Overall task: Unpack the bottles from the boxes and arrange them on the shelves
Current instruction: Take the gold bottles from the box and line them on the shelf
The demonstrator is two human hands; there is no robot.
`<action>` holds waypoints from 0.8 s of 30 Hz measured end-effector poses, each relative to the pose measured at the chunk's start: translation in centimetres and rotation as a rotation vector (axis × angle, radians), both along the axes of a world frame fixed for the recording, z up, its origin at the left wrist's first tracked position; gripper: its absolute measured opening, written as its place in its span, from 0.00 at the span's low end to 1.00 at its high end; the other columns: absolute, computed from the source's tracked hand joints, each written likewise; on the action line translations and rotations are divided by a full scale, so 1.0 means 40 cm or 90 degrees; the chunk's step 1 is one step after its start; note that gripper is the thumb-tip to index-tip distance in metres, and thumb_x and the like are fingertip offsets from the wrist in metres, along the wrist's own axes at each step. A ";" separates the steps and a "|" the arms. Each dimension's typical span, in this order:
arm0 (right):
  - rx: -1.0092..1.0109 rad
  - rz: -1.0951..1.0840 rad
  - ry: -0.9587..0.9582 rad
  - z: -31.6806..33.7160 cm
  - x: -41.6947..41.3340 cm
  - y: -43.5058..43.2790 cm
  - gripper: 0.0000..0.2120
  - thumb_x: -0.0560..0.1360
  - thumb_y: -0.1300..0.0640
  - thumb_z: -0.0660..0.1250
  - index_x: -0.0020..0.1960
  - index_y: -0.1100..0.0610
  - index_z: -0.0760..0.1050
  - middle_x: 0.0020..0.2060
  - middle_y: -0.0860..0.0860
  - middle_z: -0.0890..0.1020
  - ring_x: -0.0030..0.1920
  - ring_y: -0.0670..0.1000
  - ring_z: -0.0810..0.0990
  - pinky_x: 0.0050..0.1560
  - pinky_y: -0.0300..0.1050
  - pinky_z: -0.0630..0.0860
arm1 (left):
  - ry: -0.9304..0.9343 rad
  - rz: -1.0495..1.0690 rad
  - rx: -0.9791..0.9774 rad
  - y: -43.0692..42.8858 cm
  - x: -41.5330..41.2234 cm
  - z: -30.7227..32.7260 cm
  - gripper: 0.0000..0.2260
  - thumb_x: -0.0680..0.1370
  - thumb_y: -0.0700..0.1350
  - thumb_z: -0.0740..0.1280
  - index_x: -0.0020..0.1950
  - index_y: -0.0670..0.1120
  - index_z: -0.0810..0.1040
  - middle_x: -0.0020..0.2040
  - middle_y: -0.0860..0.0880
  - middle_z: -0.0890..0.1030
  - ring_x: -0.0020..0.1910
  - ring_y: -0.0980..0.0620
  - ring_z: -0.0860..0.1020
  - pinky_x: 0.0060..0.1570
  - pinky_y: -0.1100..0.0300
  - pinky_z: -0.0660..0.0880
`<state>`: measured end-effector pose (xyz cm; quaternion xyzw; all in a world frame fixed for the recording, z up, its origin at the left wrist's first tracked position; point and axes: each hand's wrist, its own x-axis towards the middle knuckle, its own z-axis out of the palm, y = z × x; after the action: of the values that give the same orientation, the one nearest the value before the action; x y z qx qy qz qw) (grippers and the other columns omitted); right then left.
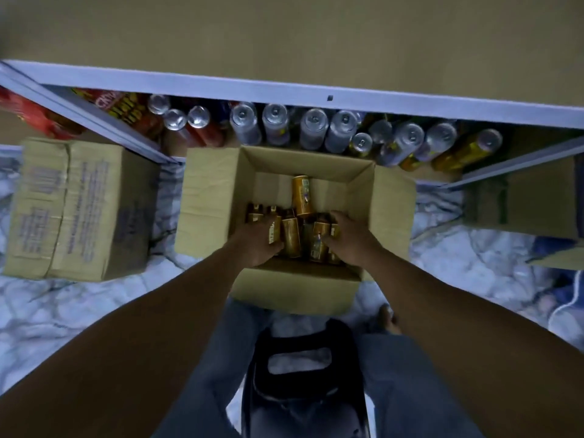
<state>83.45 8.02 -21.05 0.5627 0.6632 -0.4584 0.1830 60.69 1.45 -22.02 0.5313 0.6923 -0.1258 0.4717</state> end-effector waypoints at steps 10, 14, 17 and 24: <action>-0.010 -0.251 0.081 -0.324 -0.033 0.012 0.33 0.82 0.52 0.65 0.81 0.45 0.54 0.74 0.54 0.71 0.47 0.45 0.77 0.39 0.38 0.74 | -0.097 0.174 0.078 0.044 -0.005 -0.310 0.35 0.80 0.49 0.70 0.82 0.54 0.54 0.74 0.46 0.73 0.68 0.44 0.75 0.64 0.44 0.76; 0.016 -0.335 0.111 -0.395 -0.044 0.022 0.34 0.81 0.53 0.67 0.81 0.44 0.55 0.76 0.55 0.66 0.69 0.57 0.73 0.54 0.45 0.75 | -0.155 0.271 0.102 0.051 -0.016 -0.389 0.39 0.78 0.43 0.73 0.82 0.57 0.54 0.77 0.48 0.69 0.71 0.46 0.72 0.64 0.46 0.77; 0.033 -0.381 0.128 -0.443 -0.048 0.016 0.36 0.79 0.55 0.69 0.80 0.43 0.55 0.78 0.54 0.64 0.73 0.58 0.69 0.61 0.51 0.77 | -0.206 0.315 0.116 0.057 -0.017 -0.431 0.41 0.76 0.43 0.74 0.82 0.59 0.54 0.79 0.49 0.65 0.75 0.47 0.67 0.69 0.45 0.73; 0.090 -0.510 0.157 -0.503 -0.065 -0.004 0.37 0.76 0.64 0.70 0.78 0.43 0.60 0.76 0.52 0.66 0.74 0.57 0.67 0.66 0.60 0.76 | -0.220 0.382 0.151 0.087 -0.005 -0.490 0.43 0.74 0.39 0.76 0.82 0.57 0.56 0.80 0.51 0.59 0.77 0.49 0.63 0.71 0.47 0.70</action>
<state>80.84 7.85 -41.16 0.7279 0.4391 -0.5107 -0.1291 60.49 4.92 -41.60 0.3690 0.7373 0.1906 0.5328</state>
